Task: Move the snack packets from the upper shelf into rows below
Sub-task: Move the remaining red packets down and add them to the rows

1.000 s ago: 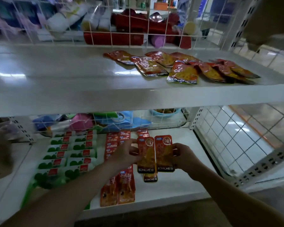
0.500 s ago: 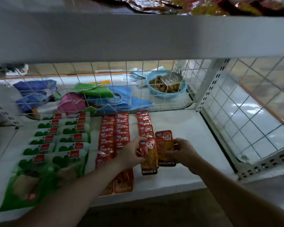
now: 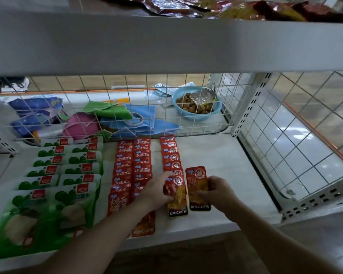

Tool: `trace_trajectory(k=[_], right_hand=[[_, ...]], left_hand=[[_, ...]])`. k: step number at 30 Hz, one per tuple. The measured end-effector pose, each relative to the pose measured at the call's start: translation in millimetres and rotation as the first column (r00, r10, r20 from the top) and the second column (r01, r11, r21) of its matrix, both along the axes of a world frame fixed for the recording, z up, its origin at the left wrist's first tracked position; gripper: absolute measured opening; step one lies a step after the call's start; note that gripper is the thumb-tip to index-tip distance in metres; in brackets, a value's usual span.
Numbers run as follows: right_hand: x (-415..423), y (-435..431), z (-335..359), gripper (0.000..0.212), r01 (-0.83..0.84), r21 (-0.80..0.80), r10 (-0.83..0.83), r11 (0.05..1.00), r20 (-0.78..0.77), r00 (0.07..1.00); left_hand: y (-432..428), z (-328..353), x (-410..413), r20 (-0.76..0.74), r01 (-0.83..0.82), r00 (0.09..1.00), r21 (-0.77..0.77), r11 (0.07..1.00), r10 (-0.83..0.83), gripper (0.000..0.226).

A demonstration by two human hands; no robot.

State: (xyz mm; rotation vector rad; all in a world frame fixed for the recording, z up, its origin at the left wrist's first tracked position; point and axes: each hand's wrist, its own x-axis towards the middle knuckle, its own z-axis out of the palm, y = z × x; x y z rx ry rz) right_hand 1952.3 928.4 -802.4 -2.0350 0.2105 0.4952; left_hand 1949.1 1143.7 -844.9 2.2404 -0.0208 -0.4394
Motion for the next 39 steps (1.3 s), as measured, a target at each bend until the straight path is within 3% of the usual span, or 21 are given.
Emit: trace_trajectory(k=[9, 22, 31, 35, 39], right_hand=[[1, -1, -11, 0.018, -0.03, -0.092, 0.029, 0.995, -0.018, 0.999], [-20, 35, -28, 0.026, -0.164, -0.128, 0.153, 0.978, -0.088, 0.984], [-27, 39, -36, 0.036, -0.125, -0.272, 0.138, 0.954, 0.026, 0.99], [-29, 40, -38, 0.051, -0.155, -0.373, 0.212, 0.915, 0.118, 0.97], [-31, 41, -37, 0.055, -0.196, -0.389, 0.254, 0.9, 0.104, 0.962]], left_hand=[[-6, -3, 5, -0.005, 0.018, 1.0, 0.089, 0.996, -0.018, 0.077], [23, 22, -14, 0.037, -0.02, 0.999, -0.034, 0.999, 0.021, 0.072], [28, 28, -16, 0.042, -0.027, 0.999, -0.039, 0.999, 0.029, 0.071], [28, 28, -16, 0.039, -0.031, 0.999, -0.037, 0.999, 0.033, 0.071], [28, 28, -15, 0.039, -0.032, 0.999, -0.022, 0.999, 0.033, 0.072]])
